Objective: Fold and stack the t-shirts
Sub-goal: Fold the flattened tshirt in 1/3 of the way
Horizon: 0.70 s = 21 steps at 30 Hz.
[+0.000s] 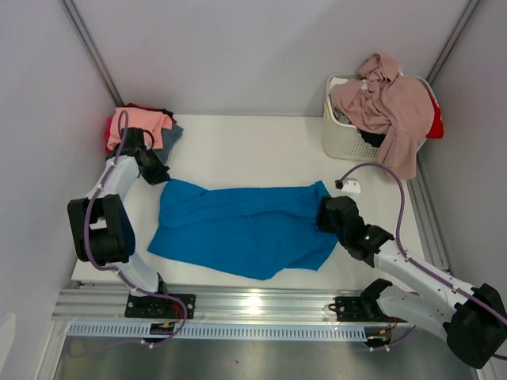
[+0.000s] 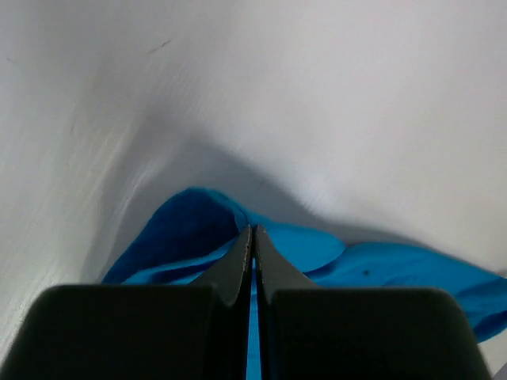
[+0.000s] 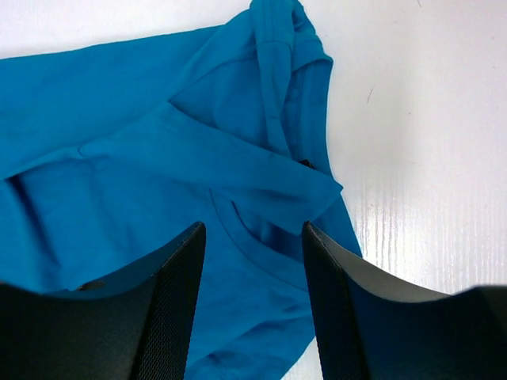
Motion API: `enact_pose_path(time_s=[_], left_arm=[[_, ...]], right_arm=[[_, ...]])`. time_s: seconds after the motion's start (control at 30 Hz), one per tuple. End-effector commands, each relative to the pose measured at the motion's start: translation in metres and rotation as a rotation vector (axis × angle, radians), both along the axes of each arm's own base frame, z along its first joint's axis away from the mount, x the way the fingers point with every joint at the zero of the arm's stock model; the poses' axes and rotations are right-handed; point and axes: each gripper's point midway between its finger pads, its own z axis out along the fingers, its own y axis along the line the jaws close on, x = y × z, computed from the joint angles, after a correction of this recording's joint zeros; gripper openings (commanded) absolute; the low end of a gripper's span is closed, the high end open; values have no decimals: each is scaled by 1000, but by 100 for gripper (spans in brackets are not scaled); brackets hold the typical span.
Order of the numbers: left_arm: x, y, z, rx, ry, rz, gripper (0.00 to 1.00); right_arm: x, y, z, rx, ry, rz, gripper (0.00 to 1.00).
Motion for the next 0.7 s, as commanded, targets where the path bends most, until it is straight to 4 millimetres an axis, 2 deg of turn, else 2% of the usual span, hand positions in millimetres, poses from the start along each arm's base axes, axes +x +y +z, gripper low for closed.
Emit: enact_pose_path(time_s=[0.0, 0.07, 0.1, 0.33, 0.53, 0.67], left_arm=[[27, 5, 55, 37, -178, -3, 1], [31, 6, 54, 43, -173, -3, 1], [33, 8, 45, 44, -142, 1, 1], [44, 14, 13, 56, -68, 14, 2], [48, 29, 7, 129, -84, 56, 10], [45, 23, 11, 138, -152, 51, 17]], right_arm=[[4, 2, 8, 13, -29, -13, 56], [4, 2, 8, 11, -30, -13, 56], [4, 2, 9, 9, -33, -11, 56], [6, 1, 11, -6, -37, -7, 56], [8, 2, 6, -15, -30, -11, 56], [12, 0, 1, -37, -24, -31, 57]])
